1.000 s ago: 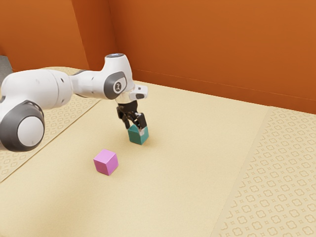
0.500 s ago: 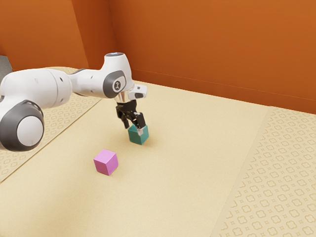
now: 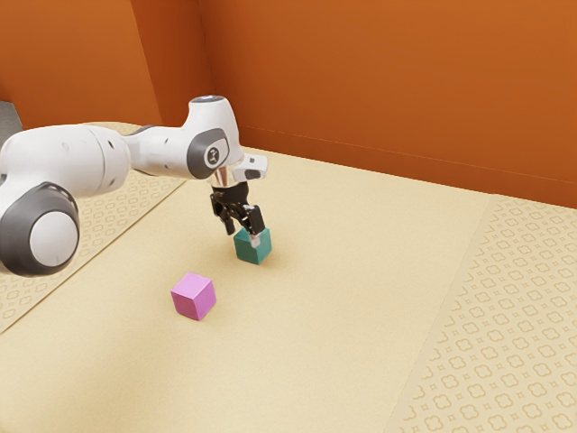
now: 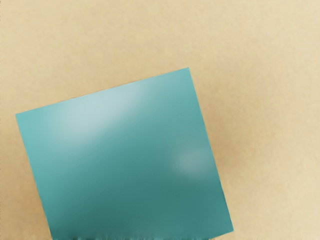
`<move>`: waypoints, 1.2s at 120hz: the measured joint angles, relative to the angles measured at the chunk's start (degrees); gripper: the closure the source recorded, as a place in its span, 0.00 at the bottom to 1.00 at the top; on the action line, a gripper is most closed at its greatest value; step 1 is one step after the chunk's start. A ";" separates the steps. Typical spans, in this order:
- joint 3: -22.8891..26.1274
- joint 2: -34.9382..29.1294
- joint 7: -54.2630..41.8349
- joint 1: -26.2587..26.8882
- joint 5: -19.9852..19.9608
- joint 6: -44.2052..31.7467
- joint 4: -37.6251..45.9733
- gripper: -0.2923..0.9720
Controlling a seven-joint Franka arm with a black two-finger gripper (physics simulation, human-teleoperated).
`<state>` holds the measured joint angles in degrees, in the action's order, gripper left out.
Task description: Pick up the blue block with one arm, and put the blue block on the pink block with one arm
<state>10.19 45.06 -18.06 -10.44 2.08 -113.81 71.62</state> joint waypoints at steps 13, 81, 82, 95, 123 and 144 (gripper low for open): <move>-0.11 -0.01 -0.03 -0.26 -0.49 -0.06 0.27 0.25; -4.19 -17.02 2.48 4.01 -2.67 -30.97 31.88 0.25; -4.19 -17.06 2.49 3.94 -2.68 -31.80 32.10 0.25; -4.21 -16.79 2.61 3.15 -2.95 -40.06 33.11 0.25; -3.93 -12.93 2.70 2.52 -4.53 -49.49 31.89 0.25; -3.22 -10.20 2.71 1.22 -5.05 -52.32 31.26 0.25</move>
<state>6.97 34.86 -15.34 -9.21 -2.97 -166.13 102.88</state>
